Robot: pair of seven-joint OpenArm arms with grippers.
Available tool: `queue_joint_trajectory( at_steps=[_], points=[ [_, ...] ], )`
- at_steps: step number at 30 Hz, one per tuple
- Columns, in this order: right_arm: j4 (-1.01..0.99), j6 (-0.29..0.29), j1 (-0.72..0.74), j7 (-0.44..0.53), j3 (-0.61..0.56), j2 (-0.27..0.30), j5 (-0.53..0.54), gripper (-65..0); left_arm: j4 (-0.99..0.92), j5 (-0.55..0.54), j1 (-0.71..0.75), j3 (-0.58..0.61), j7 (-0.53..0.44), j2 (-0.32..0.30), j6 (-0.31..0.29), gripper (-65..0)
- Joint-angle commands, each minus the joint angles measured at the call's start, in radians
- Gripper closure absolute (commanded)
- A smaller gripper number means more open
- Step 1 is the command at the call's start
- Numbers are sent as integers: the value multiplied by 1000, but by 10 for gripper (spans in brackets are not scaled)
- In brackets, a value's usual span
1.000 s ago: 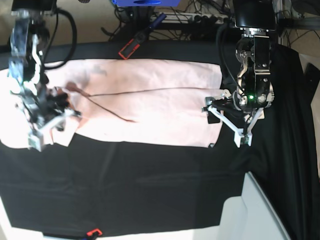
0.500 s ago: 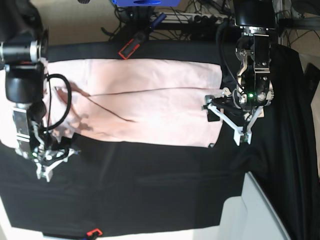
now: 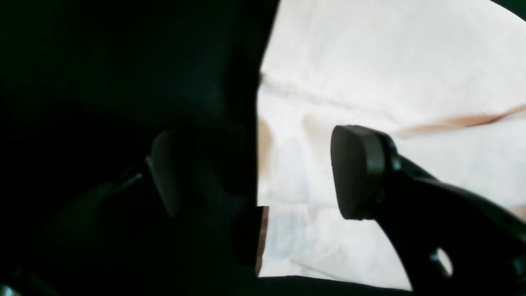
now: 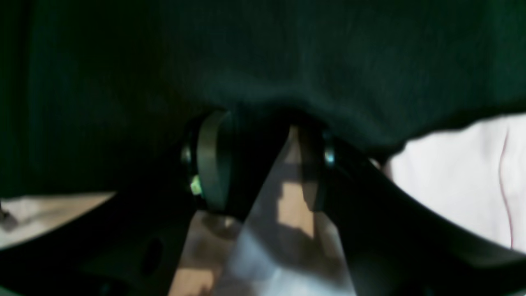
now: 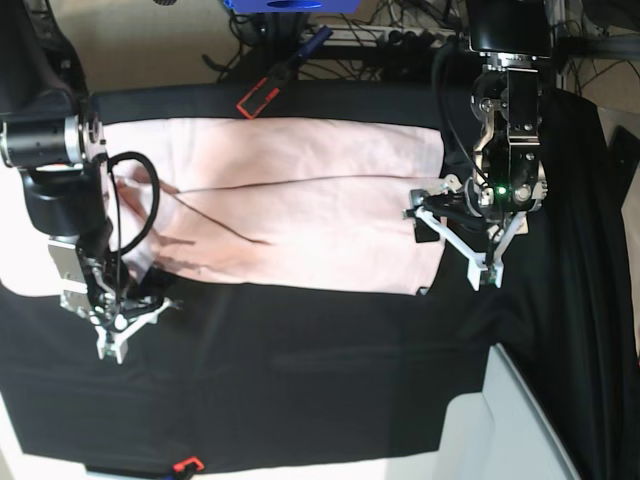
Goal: Fold the T-shirt properly
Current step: 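Drag the held fabric with the right gripper along the shirt's side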
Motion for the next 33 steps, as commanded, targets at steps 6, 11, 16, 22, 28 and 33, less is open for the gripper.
queue_joint_trajectory(
  at_steps=[6, 11, 16, 22, 28, 33],
  points=[
    [-41, -10, -4, -36, 4, 9, -2, -81, 18, 3, -13, -2, -11, -2, -5, -511],
    [-41, -10, -11, -43, 6, 9, -1, 0, 18, 3, -14, -2, -11, -2, -5, -511],
    [-35, -10, -17, -43, 6, 9, -1, 0, 18, 3, -13, -2, -11, -2, -5, -511],
    [100, -10, -88, -39, 7, 9, 1, 0, 18, 3, -13, -2, -11, -2, -5, -511],
    [371, -85, -226, -71, 9, 10, 2, 0, 17, 3, -18, -2, -11, -2, -5, -509],
    [551, -133, -291, -79, 9, 10, 2, 0, 17, 3, -21, -2, -11, -2, -5, -509]
  ],
)
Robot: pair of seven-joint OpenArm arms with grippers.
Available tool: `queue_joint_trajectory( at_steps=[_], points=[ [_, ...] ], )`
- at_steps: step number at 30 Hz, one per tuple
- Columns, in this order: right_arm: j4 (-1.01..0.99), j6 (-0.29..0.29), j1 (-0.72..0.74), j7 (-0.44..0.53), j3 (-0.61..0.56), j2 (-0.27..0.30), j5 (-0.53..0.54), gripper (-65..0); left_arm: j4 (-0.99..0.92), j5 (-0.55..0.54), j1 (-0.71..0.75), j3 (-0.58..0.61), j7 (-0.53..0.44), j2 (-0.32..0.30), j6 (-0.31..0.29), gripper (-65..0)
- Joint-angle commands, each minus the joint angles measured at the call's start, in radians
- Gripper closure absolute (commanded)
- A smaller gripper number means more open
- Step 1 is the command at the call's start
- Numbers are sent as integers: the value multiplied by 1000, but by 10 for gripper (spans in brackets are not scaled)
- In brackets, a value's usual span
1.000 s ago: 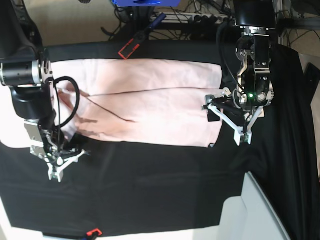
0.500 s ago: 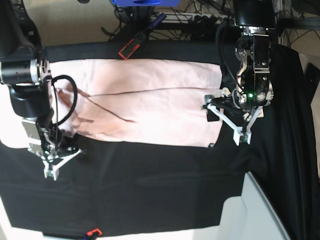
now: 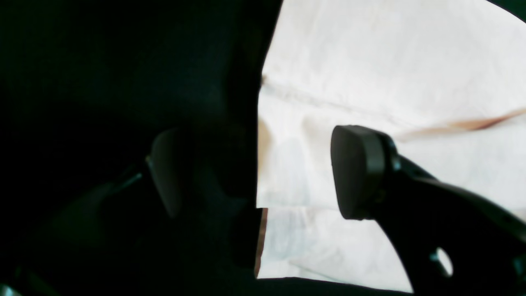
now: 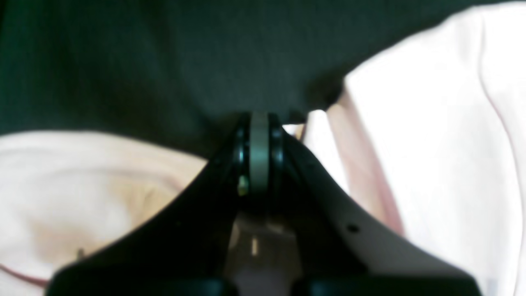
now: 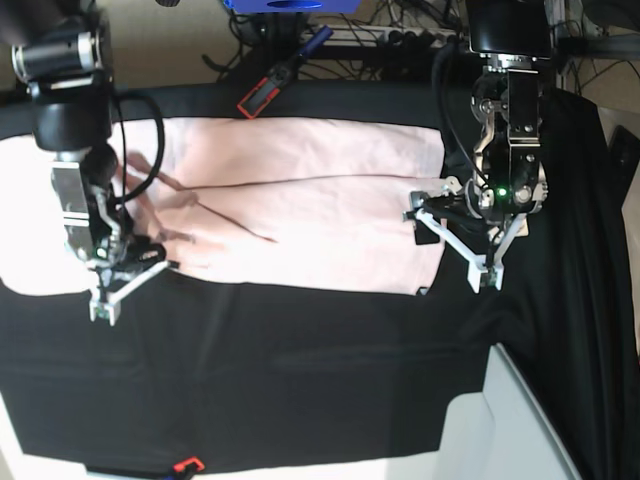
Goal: Fold the T-shirt properly
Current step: 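Drag the held fabric with the right gripper along the shirt's side, then smooth the shirt's side edge with the right gripper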
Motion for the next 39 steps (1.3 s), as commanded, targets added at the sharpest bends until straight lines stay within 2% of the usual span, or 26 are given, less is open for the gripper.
queue_joint_trajectory(
  at_steps=[1, 5, 10, 16, 20, 22, 24, 26, 31, 39],
  points=[
    [49, -1, 31, 18, 1, 9, 2, 0, 17, 3, -15, -2, -10, -3, -4, -509],
    [132, -59, 8, -26, 87, 29, 0, 0, 17, 3, -16, -2, -10, -3, -4, -509],
    [222, -62, -18, -74, 168, 51, 0, 0, 17, 3, -15, -2, -10, -3, -4, -509],
    [362, -67, -73, -189, 256, 52, 0, 0, -5, 3, -19, -2, -10, -2, -4, -509],
    [383, -64, -81, -207, 253, 51, 0, -7, -37, 1, -29, -2, -10, -2, -4, -509],
    [371, -62, -76, -209, 231, 51, 0, -75, -45, -2, -30, -2, -10, -2, -4, -509],
    [370, -62, -74, -214, 157, 57, 0, -203, -46, -3, -32, -2, -12, -2, -4, -509],
    [371, -65, -62, -244, 84, 58, 0, -305, -40, -3, -32, -2, -12, -2, -4, -509],
    [333, -67, -8, -269, 42, 49, 0, -325, -37, -3, -32, -2, -12, -2, -4, -509],
    [113, -64, 80, -238, 38, 44, 0, -325, -38, 3, -23, -2, -12, -3, -4, -509]
  ],
)
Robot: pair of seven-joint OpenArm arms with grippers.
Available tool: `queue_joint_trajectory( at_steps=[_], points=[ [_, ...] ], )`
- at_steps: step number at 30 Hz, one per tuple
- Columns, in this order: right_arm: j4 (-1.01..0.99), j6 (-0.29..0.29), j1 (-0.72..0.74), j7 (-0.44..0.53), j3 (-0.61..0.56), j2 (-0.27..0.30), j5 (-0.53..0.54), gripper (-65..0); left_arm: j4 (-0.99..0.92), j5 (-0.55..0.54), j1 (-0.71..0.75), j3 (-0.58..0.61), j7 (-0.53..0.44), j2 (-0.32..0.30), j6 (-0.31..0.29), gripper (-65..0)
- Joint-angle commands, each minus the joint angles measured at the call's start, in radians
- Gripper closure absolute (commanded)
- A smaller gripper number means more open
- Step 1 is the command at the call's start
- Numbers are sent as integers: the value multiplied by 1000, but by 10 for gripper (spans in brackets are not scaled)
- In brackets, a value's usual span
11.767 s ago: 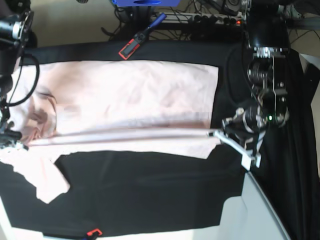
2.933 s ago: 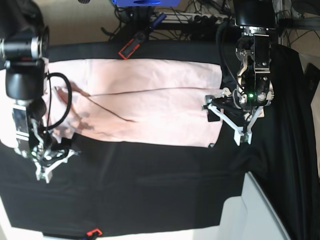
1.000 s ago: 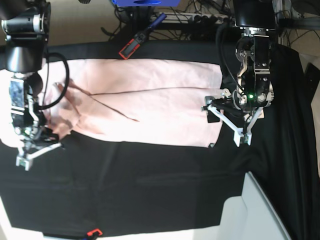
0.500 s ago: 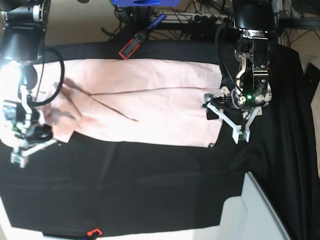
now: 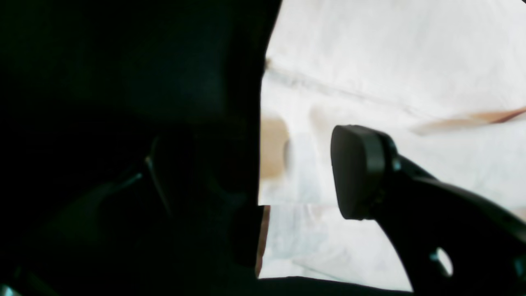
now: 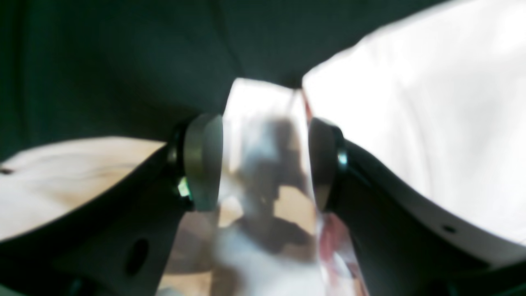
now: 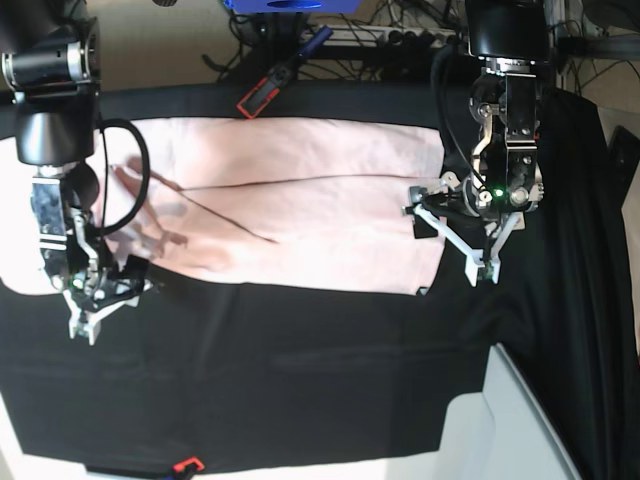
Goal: Fold the T-shirt properly
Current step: 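Smooth the shirt's side edge with the right gripper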
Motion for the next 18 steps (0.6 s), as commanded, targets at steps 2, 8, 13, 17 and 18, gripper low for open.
queue_joint_trajectory(
  at_steps=[2, 8, 13, 17, 18],
  points=[
    [-20, -1, 34, 42, 3, 10, -2, -325, 18, 0, -13, -3, -12, -3, -4, -509],
    [-76, 0, 37, 82, 0, 2, -2, -325, 18, 0, -16, -3, -12, -3, -4, -509],
    [-73, 0, 49, 75, 0, -4, -2, -325, 18, -3, -18, -3, -12, -3, -4, -509],
    [-73, 0, 52, 73, 0, -14, -2, -325, 17, 1, -18, -3, -12, -3, -4, -509],
    [-73, 0, 60, 73, 0, -16, -2, -325, 13, 3, -20, -3, -12, -3, -4, -509]
  ],
)
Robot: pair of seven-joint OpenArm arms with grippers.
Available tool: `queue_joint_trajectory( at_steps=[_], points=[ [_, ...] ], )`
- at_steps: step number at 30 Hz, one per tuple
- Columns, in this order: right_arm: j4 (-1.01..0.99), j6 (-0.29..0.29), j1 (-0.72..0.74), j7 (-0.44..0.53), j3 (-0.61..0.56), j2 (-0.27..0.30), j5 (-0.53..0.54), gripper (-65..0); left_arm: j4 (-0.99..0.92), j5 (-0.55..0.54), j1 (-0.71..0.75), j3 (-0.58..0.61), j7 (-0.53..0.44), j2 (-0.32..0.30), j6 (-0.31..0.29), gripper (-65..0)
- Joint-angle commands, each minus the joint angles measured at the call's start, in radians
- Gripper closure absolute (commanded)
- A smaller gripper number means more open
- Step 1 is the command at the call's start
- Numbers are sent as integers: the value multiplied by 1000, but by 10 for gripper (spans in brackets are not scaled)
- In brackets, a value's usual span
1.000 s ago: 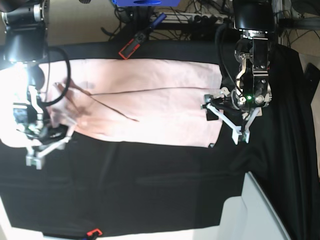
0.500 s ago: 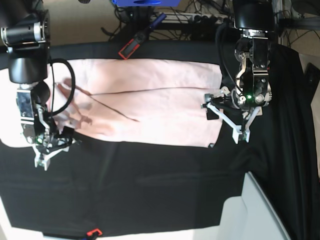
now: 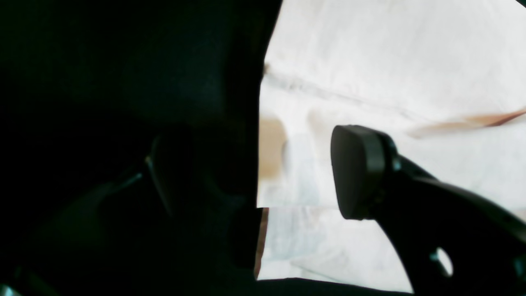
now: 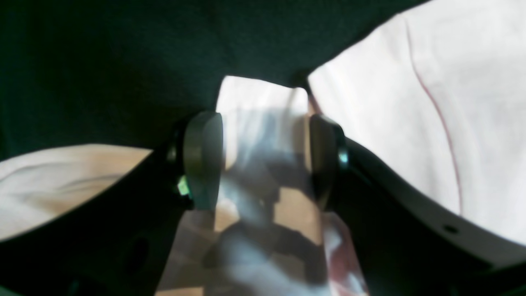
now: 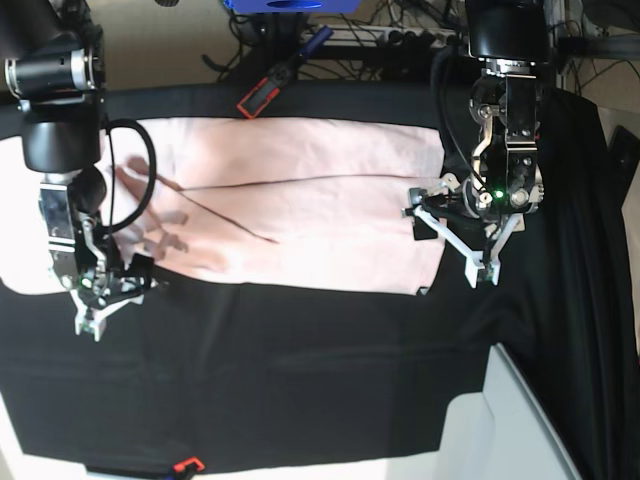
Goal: Fold the T-shirt properly
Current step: 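Smooth the shirt's side edge with the right gripper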
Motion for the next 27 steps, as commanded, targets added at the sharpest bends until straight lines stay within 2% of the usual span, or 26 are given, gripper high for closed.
queue_joint_trajectory(
  at_steps=[1, 11, 12, 13, 15, 16, 18, 22, 27],
  points=[
    [18, 0, 33, 12, 1, 4, 0, -325, 13, 6, -16, -3, -12, -4, -4, -509],
    [-45, 0, 36, 22, 1, 3, 0, -312, 13, 6, -20, -3, -12, -4, -4, -509],
    [-65, 0, 36, 29, 1, 3, 0, -279, 11, 6, -20, -3, -12, -4, -4, -509],
    [-78, 0, 36, 42, 1, 4, 0, -219, 11, 6, -20, -3, -12, -4, -4, -509],
    [-98, 0, 36, 73, 1, 4, 0, -35, 11, 6, -20, -3, -12, -4, -4, -509],
    [-109, 0, 36, 79, 3, 4, 0, 0, 11, 6, -20, -3, -12, -4, -4, -509],
    [-111, 0, 36, 85, 8, 4, 0, -13, 11, 6, -20, -3, -12, -4, -4, -509],
    [-88, -1, 38, 85, 11, 9, 0, 0, 11, 6, -20, -3, -12, -4, -4, -509],
    [73, -6, -13, 81, 12, 9, 1, 0, 11, 6, -20, -3, -12, -4, -4, -509]
  ],
)
